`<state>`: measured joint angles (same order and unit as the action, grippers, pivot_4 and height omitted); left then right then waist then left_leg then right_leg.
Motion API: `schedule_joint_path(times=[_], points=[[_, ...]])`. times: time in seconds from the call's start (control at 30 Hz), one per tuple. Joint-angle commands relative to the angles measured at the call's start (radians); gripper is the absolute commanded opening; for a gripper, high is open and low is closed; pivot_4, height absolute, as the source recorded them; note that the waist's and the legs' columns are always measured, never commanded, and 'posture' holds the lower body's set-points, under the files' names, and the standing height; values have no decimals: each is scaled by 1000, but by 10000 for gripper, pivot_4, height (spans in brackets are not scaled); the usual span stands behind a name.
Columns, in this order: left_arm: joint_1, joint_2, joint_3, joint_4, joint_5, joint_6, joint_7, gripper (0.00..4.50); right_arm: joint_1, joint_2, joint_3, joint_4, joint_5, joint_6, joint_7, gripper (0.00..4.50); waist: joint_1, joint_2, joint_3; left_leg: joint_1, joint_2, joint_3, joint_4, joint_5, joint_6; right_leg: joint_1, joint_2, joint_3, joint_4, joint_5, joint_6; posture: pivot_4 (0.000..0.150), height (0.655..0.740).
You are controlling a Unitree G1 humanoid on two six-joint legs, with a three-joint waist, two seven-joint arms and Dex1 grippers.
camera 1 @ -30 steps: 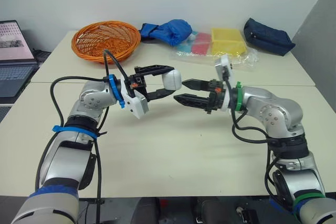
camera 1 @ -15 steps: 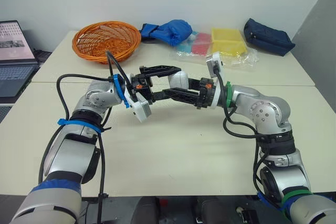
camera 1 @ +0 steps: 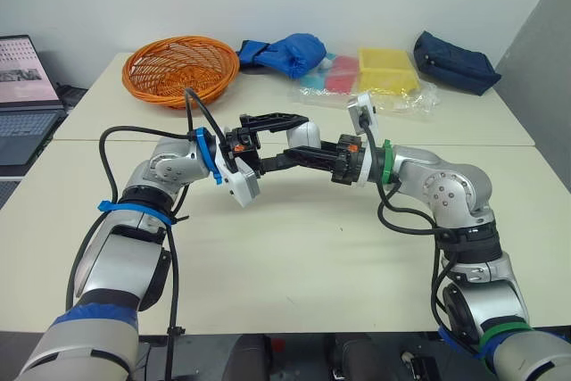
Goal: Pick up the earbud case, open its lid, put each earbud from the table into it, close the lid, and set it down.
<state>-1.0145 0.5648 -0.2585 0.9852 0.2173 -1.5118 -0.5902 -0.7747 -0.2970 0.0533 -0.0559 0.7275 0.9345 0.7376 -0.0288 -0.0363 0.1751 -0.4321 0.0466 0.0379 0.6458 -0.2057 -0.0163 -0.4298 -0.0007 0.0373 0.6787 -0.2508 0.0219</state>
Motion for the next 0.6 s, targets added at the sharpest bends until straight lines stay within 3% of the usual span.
schedule_joint_path(times=[0.03,0.2,0.23,0.37,0.47,0.6], points=[[-30,17,1,-18,8,-35,32,27911,-19,-23,-11,-6,-9,-16,19,10049,0,0,0,0,0,0,0,0,0,0,0,0,0,0,0,1500,7400],[-23,20,-30,-27,-19,-19,45,27911,-20,-26,-20,-5,-10,-22,20,9900,0,0,0,0,0,0,0,0,0,0,0,0,0,0,0,1500,7400],[-21,22,-46,-30,-41,-7,40,35309,-17,-26,-22,-9,-10,-22,19,9900,0,0,0,0,0,0,0,0,0,0,0,0,0,0,0,1500,7400],[-14,54,-134,-60,-183,99,-82,45000,-2,-34,-40,-23,0,-14,12,8472,-1,0,0,0,0,0,0,0,0,0,0,0,0,0,0,1500,7400],[-11,74,-159,-92,-257,112,-137,45000,-1,-36,-45,-25,4,-10,11,8472,-1,0,0,0,0,0,0,0,0,0,0,0,0,0,0,1500,7400],[-22,94,-160,-205,-482,332,-364,45000,-3,-44,-40,-22,-28,-40,5,8472,-2,0,0,0,0,0,0,0,0,0,0,0,0,0,0,1500,7400]])
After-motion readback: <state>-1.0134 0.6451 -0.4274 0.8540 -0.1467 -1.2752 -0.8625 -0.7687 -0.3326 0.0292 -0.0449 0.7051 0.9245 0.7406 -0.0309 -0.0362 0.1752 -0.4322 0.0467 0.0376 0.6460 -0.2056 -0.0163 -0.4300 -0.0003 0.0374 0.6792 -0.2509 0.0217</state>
